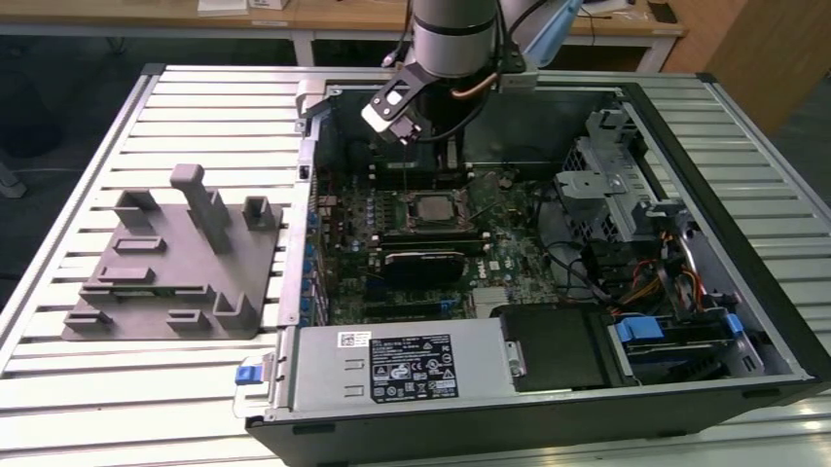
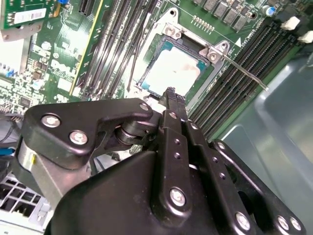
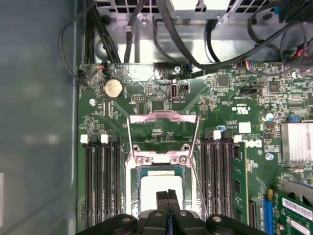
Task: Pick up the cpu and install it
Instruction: 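Close the cpu cover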
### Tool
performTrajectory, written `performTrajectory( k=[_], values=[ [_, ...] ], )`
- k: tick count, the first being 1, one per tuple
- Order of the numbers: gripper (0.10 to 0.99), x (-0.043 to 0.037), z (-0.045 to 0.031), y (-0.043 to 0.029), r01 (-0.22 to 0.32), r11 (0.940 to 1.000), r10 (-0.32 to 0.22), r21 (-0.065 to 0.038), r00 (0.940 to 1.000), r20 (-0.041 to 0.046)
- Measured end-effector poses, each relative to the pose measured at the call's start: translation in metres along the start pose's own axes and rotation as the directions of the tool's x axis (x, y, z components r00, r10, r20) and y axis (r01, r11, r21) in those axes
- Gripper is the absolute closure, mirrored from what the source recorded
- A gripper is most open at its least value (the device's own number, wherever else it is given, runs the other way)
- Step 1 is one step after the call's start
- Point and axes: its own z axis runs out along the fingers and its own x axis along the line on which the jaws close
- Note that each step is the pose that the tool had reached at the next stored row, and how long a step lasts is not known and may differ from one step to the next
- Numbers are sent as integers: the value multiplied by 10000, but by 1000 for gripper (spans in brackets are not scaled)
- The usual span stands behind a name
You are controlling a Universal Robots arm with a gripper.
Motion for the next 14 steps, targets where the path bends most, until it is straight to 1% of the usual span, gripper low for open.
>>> performTrajectory(
  k=[6, 8, 14],
  values=[
    [980, -2, -145, 9, 0, 10000, 0, 0, 10000, 0],
    [980, -2, -180, 11, 0, 10000, 0, 0, 10000, 0],
    [980, -2, -184, 18, 2, 10000, -2, 0, 10000, 0]
  ],
)
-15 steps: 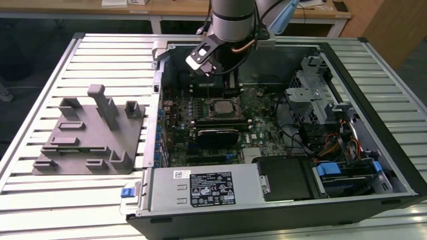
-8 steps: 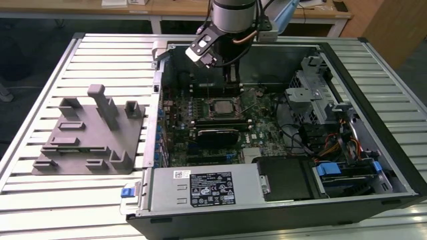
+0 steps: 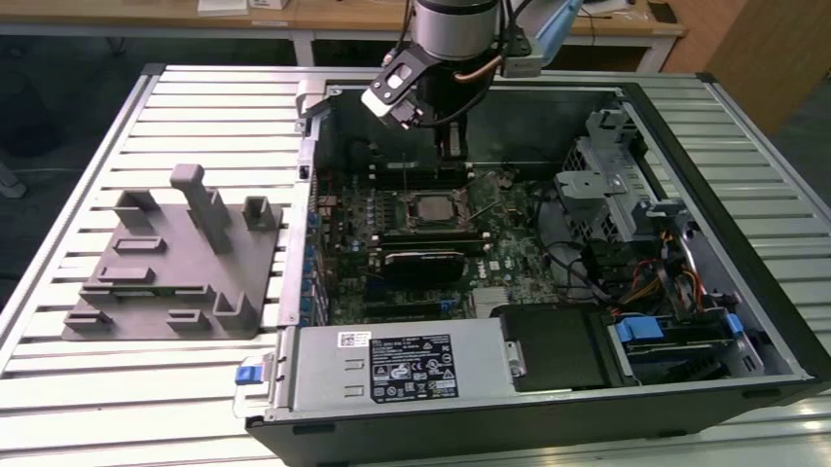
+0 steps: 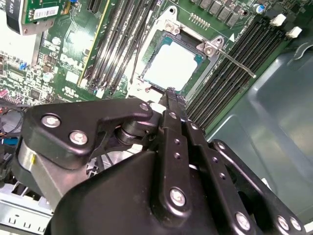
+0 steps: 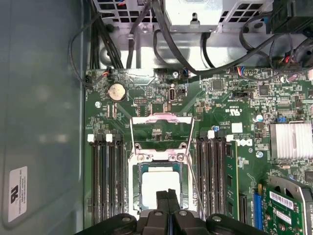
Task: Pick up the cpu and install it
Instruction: 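Close the cpu cover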
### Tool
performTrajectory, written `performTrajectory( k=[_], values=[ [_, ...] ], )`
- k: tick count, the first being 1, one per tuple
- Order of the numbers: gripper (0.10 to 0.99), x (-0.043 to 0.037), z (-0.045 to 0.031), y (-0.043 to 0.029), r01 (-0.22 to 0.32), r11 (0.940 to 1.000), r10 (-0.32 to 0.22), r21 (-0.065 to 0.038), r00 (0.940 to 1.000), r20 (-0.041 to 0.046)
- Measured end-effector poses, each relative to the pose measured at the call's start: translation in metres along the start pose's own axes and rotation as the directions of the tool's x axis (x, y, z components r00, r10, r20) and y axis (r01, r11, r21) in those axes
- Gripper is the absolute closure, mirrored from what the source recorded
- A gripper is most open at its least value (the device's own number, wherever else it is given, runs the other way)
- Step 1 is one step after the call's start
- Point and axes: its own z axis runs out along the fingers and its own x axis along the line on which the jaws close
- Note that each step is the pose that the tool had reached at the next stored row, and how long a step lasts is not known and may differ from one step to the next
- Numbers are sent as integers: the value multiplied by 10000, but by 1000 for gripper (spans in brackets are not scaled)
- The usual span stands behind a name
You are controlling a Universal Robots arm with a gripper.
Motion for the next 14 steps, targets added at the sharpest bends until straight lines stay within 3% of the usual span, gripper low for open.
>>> performTrajectory(
  k=[5, 14],
  values=[
    [980, 3, 8, 121, -2, 10000, 2, 1, 10000, -1],
    [980, 12, 30, 480, -3, 10000, 3, 12, 10000, -1]
  ],
)
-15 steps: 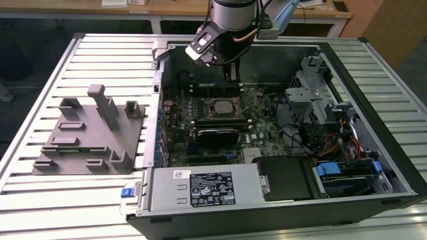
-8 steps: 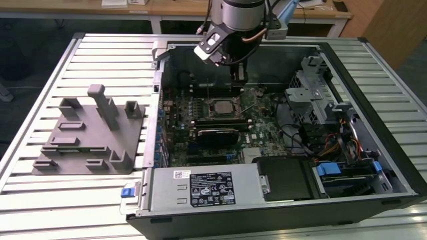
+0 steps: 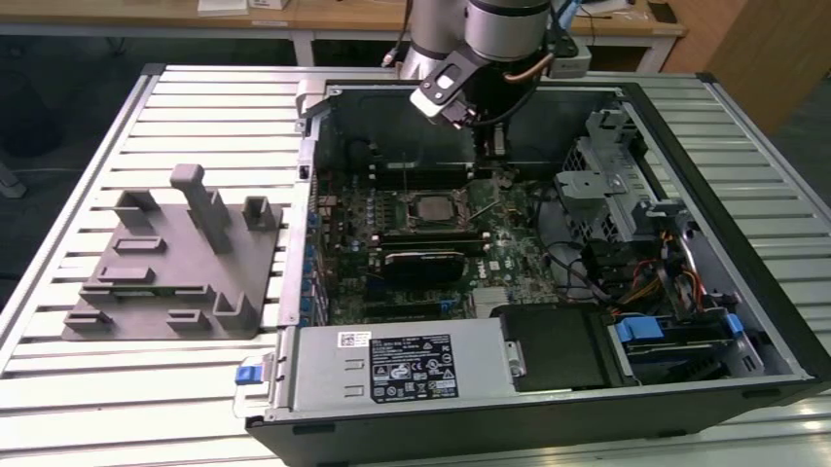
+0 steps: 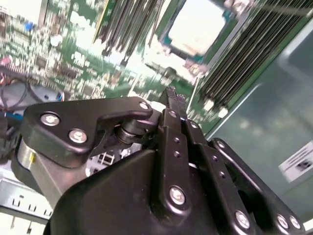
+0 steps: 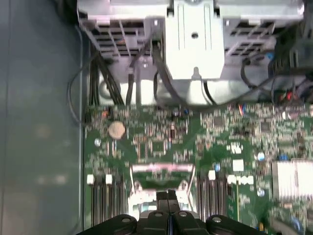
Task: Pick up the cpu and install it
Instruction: 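Close the cpu cover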
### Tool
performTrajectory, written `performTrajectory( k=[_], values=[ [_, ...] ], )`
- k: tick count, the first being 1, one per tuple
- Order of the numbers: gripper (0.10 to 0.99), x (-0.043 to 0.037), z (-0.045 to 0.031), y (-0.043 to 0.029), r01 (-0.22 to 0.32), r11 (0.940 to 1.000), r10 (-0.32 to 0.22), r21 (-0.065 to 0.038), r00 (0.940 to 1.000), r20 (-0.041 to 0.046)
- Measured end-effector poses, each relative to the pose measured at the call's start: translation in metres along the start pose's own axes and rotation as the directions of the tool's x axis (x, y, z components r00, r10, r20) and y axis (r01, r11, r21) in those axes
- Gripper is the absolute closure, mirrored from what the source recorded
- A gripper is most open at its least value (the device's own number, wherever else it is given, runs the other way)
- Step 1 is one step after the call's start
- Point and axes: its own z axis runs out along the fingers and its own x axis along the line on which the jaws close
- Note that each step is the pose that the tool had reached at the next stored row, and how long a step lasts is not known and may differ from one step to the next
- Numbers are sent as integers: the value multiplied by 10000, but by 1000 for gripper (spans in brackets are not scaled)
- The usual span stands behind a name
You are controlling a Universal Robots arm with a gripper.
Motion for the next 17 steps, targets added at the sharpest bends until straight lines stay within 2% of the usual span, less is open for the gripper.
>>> performTrajectory(
  k=[11, 13, 17],
  values=[
    [980, 11, 27, 386, -4, 10000, 4, 3, 10000, 1],
    [980, 12, 40, 426, -8, 10000, 8, 4, 10000, 0],
    [980, 13, 105, 458, -12, 10000, 12, 4, 10000, 2]
  ],
)
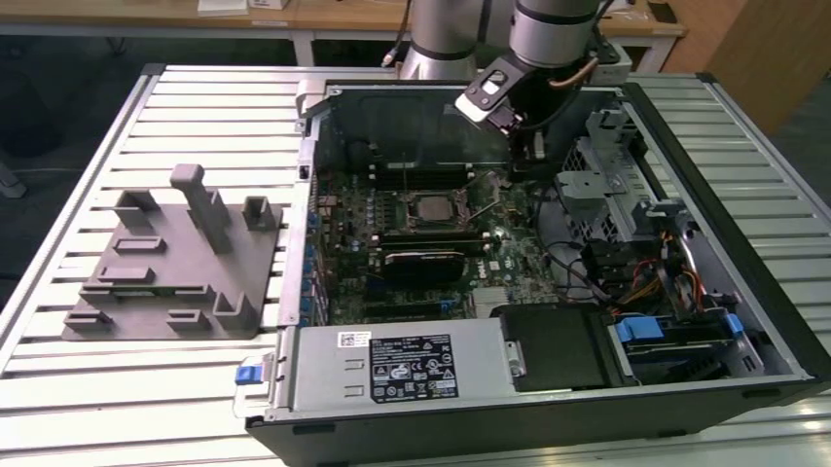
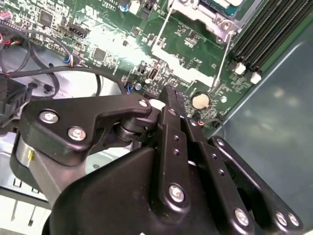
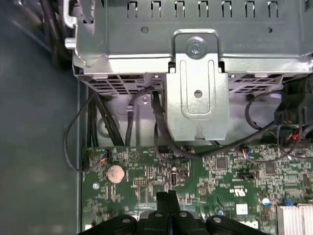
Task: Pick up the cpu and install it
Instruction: 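Close the cpu cover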
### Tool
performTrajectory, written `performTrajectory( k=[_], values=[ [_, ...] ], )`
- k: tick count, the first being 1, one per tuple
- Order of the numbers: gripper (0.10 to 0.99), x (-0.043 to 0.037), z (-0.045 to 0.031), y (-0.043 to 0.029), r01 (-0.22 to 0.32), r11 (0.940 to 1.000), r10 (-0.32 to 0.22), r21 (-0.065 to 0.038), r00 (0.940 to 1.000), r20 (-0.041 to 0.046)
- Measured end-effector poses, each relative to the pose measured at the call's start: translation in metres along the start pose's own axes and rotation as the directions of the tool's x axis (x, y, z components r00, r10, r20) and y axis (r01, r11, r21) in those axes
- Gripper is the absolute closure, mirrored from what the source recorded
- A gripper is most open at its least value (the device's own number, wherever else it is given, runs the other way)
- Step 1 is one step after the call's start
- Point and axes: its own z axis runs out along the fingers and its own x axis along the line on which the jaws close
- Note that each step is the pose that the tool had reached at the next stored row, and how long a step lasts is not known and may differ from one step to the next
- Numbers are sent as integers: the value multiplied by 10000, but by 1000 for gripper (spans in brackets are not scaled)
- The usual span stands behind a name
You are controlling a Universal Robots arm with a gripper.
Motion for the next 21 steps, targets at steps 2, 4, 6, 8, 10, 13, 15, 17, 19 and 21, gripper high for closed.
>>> performTrajectory(
  k=[2, 4, 6, 8, 10, 13, 15, 17, 19, 21],
  values=[
    [980, 0, 36, 8, -7, 10000, 7, 0, 10000, 1],
    [980, -2, 69, 8, -105, 9999, 105, 0, 9999, 4],
    [980, -3, 93, 6, -292, 9996, 292, 3, 9996, 16],
    [980, -3, 117, 5, -519, 9987, 519, 4, 9986, 30],
    [980, -3, 140, 4, -746, 9972, 746, 6, 9972, 44],
    [980, -3, 164, 2, -814, 9967, 814, 6, 9967, 49],
    [980, -3, 164, 2, -814, 9967, 814, 6, 9967, 51],
    [980, -3, 164, 3, -814, 9967, 814, 6, 9967, 54],
    [980, -3, 165, -7, -815, 9967, 815, 6, 9967, 53],
    [980, -4, 164, -30, -815, 9967, 815, 6, 9967, 53]
  ],
)
